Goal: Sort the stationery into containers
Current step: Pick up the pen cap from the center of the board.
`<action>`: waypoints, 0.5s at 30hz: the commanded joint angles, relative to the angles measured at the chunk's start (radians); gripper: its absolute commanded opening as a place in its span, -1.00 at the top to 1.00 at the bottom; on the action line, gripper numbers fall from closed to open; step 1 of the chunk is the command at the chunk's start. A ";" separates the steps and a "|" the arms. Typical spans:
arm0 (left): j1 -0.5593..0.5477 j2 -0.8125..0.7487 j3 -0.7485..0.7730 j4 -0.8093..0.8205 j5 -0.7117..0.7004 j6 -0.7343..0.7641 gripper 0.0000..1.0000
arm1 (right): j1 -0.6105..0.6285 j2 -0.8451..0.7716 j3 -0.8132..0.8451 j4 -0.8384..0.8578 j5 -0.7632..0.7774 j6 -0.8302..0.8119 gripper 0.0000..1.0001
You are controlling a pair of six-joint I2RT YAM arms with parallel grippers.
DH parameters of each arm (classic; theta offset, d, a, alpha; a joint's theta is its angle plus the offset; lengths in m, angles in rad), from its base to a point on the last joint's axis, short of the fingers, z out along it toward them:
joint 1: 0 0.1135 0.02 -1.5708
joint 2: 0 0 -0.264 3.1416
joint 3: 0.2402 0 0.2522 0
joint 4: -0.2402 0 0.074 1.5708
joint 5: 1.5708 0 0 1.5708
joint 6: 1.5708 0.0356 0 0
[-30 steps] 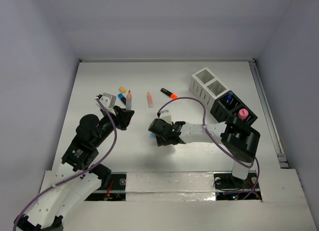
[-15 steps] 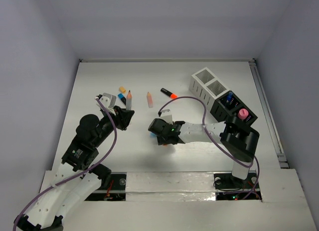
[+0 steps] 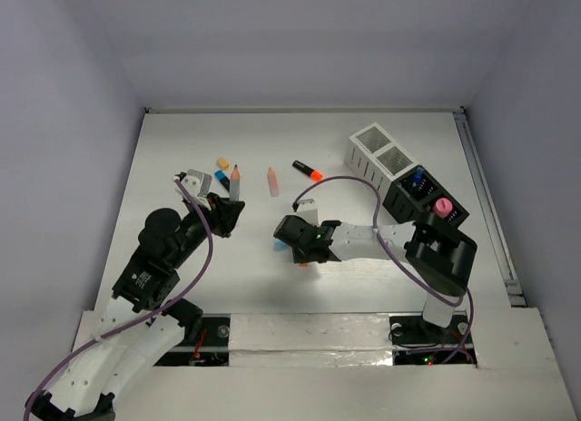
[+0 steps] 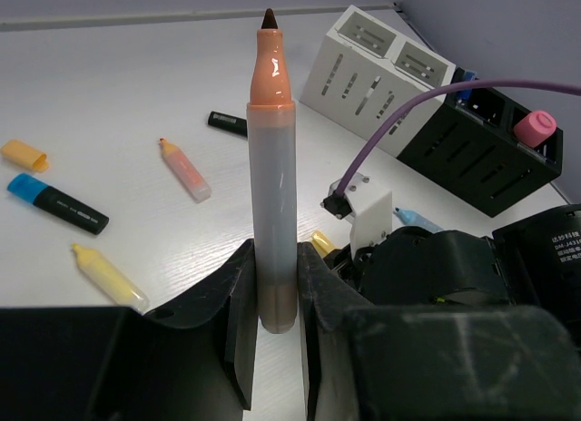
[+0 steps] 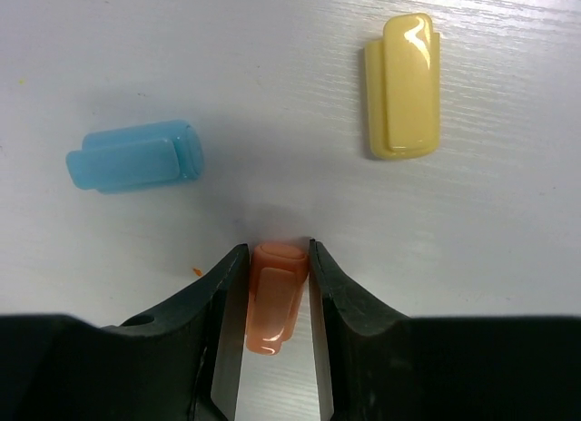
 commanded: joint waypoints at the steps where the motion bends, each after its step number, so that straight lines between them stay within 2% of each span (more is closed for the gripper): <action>1: 0.006 0.003 0.006 0.053 0.010 -0.003 1.00 | -0.004 -0.038 -0.052 -0.015 -0.012 0.034 0.78; 7: 0.006 0.010 0.001 0.067 0.034 -0.023 1.00 | -0.004 -0.182 -0.066 0.014 0.026 0.003 0.90; 11: 0.006 0.016 -0.002 0.095 0.077 -0.035 1.00 | -0.004 -0.283 -0.025 0.040 0.115 -0.056 0.91; 14: 0.006 0.036 -0.003 0.130 0.141 -0.046 1.00 | -0.051 -0.351 0.021 0.126 0.137 -0.130 0.90; 15: 0.006 0.048 0.000 0.141 0.154 -0.047 1.00 | -0.063 -0.369 0.026 0.216 0.131 -0.150 0.89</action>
